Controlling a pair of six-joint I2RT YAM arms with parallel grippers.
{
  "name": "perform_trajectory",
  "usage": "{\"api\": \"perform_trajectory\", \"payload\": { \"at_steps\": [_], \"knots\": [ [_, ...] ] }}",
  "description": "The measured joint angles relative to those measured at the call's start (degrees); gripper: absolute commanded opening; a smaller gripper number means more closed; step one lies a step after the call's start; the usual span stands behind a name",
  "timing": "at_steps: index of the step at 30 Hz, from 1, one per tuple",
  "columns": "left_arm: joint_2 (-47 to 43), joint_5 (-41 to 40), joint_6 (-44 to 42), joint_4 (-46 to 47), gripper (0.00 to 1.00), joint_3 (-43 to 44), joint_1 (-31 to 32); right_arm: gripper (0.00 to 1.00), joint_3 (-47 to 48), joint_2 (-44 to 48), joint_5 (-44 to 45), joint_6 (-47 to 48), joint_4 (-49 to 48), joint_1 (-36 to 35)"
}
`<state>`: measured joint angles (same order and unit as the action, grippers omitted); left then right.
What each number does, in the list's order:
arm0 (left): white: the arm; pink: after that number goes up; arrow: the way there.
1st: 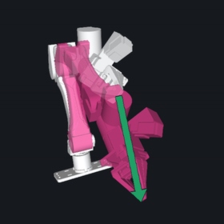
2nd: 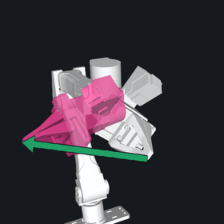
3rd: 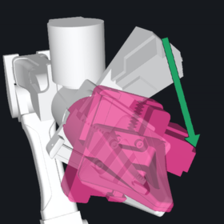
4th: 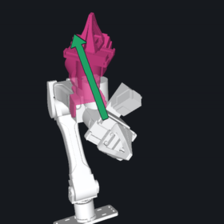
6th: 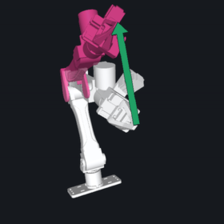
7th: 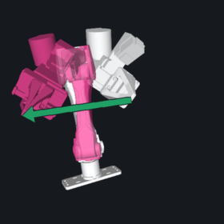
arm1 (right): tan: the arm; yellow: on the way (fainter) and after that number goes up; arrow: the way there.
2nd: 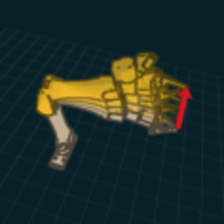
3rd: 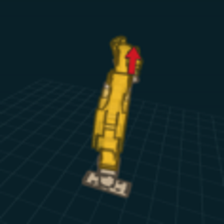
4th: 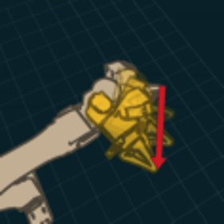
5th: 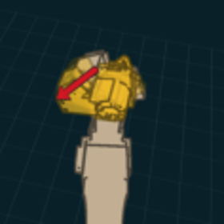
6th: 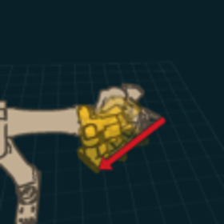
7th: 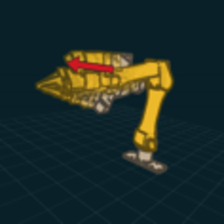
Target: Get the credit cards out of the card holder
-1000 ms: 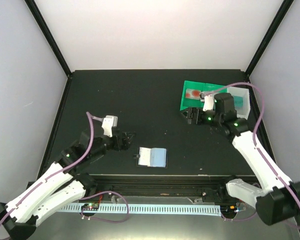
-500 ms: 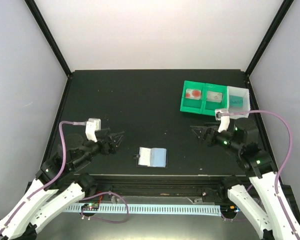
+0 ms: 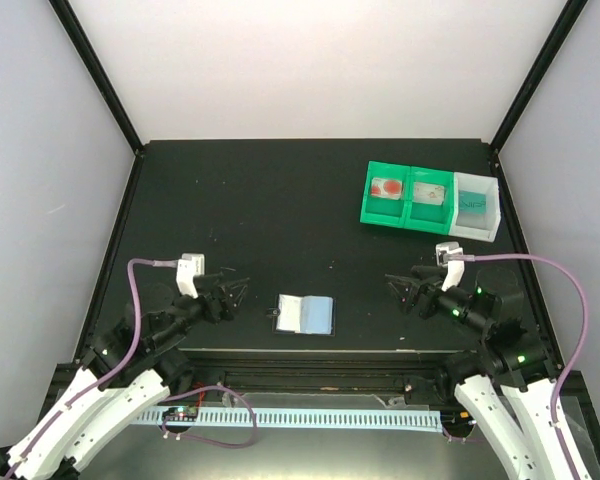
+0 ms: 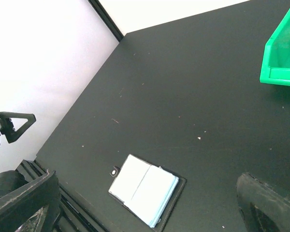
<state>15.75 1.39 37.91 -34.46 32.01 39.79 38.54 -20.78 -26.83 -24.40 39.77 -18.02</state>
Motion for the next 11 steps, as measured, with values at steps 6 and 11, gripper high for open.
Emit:
{"api": "perform_trajectory", "payload": {
  "at_steps": [6,11],
  "knots": [
    [-1.03,-0.02,0.57,0.85,0.99,-0.31,0.00,1.00,0.00,-0.15,1.33,0.04,0.22,0.00],
    [-2.21,-0.04,1.14,1.40,0.99,-0.83,0.00,1.00,0.00,-0.39,1.86,0.04,0.20,0.00]
  ]
}}
